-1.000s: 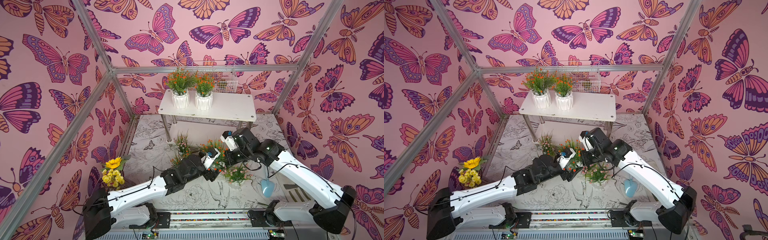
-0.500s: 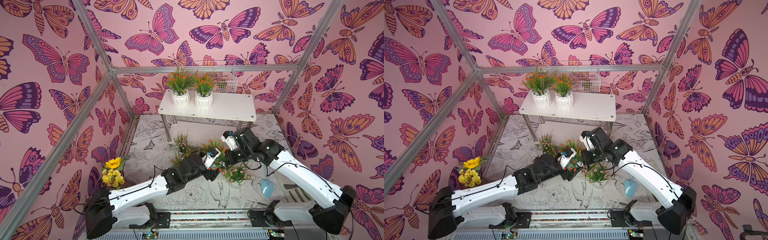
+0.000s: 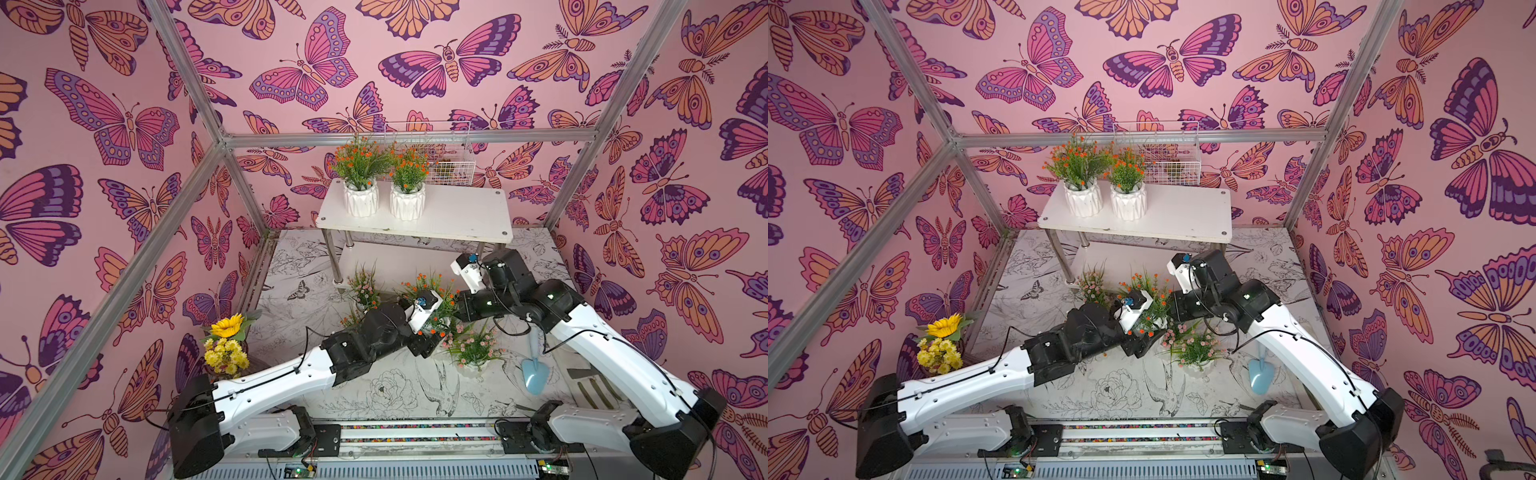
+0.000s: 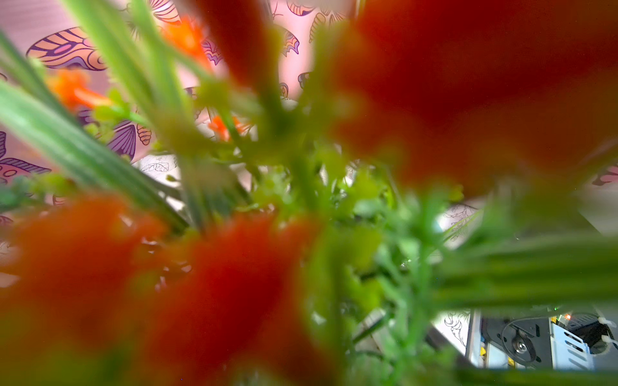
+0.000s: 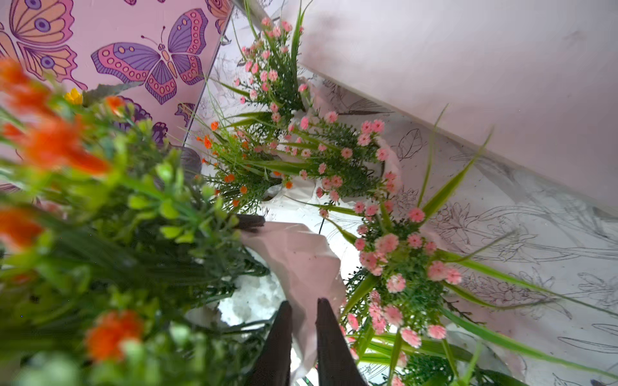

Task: Place the baby's breath potted plants on the rack by color
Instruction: Pick up the baby's breath potted plant from the center of the board, then place the baby's breath potted plant on the rack.

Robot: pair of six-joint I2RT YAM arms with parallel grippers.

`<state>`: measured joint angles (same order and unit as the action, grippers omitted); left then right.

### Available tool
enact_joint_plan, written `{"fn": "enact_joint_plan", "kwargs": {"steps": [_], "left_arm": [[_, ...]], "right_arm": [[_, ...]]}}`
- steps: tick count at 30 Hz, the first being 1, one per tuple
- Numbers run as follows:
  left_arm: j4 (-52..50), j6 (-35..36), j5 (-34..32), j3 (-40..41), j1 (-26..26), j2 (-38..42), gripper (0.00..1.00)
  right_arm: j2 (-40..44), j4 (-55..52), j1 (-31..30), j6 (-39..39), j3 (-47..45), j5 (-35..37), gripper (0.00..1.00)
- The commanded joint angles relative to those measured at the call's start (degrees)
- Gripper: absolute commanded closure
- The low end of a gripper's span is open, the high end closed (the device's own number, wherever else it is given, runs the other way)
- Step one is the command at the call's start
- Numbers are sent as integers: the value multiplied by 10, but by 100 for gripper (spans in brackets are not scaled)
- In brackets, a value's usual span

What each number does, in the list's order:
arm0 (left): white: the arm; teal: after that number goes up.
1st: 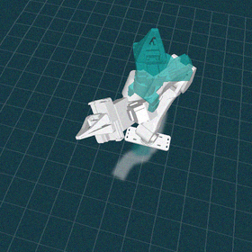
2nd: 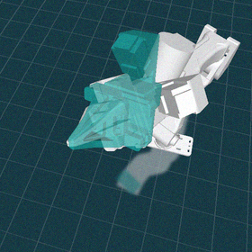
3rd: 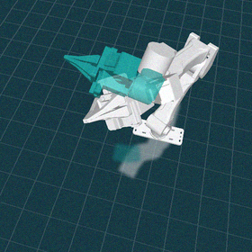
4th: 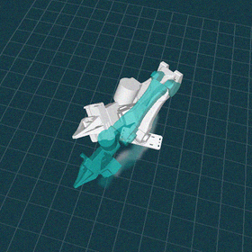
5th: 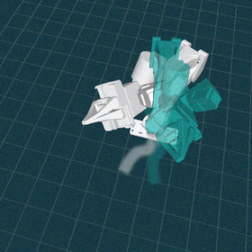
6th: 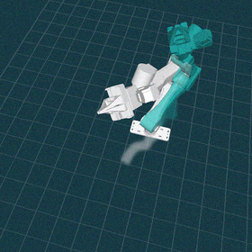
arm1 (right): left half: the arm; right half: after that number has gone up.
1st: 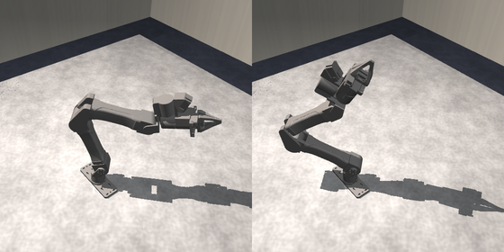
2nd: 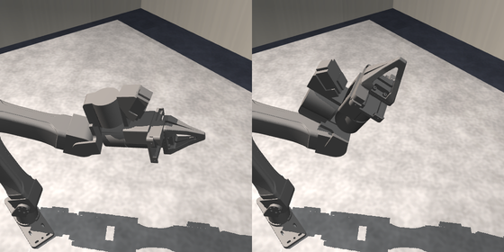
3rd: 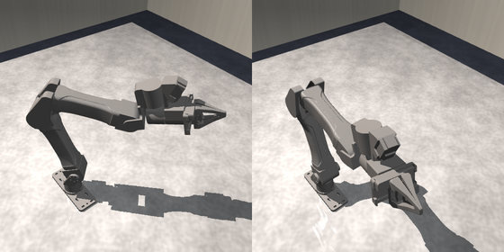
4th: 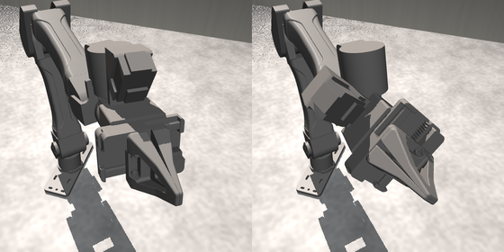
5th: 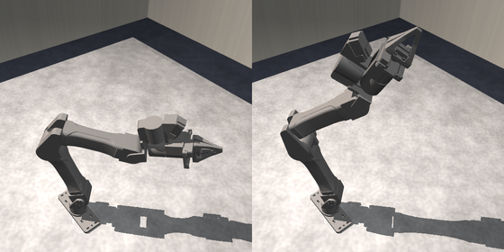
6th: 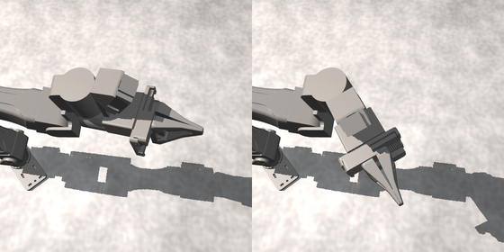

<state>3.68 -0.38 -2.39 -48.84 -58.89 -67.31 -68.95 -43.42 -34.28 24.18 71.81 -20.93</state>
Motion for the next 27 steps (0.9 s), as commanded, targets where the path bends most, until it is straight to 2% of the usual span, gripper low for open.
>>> {"fn": "enact_joint_plan", "kwargs": {"steps": [1, 12, 19, 27], "left_arm": [[16, 10, 3, -26, 4, 12, 31], [-19, 11, 3, -88, 17, 9, 30], [-33, 10, 9, -148, 30, -13, 30], [-70, 13, 39, -253, 51, -50, 30]], "right_arm": [[29, 19, 17, 7, -18, 22, 78], [136, 24, 89, 24, -116, 46, 77], [189, 43, 91, 48, -194, 67, 77], [224, 63, 91, 70, -263, 74, 77]]}}
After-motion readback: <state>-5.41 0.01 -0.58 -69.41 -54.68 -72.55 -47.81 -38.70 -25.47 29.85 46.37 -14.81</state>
